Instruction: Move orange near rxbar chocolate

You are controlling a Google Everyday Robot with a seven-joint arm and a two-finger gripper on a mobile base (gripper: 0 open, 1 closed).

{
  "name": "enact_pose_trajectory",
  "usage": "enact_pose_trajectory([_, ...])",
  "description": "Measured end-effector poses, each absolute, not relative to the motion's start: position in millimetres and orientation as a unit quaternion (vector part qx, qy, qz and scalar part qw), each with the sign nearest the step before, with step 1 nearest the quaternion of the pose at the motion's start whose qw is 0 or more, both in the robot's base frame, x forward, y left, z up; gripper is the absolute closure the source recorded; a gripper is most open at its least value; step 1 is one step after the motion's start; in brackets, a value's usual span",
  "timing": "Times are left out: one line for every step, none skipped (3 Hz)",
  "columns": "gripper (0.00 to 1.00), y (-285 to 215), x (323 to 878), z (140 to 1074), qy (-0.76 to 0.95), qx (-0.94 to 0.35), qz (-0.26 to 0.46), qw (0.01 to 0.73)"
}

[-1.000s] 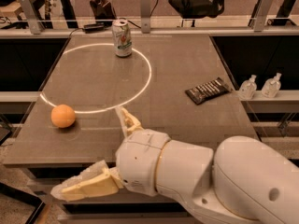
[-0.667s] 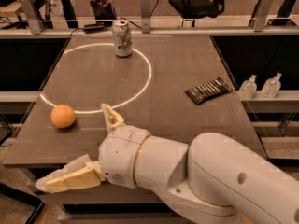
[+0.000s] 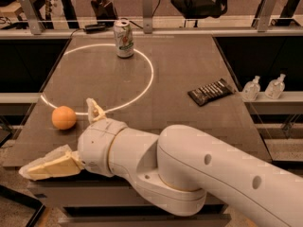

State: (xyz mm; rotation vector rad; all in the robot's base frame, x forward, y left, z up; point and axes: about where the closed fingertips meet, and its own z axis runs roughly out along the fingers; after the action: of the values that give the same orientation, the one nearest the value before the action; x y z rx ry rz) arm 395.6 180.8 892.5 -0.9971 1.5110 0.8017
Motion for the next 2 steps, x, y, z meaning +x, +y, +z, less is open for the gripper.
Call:
enact_pose_trajectory([0.0,198.3,405.8,886.1,0.654,-0.418,0.321,0.542])
enact_pose_trajectory([0.0,213.3,416.7,881.2,0.666,-0.409,0.316,0.538])
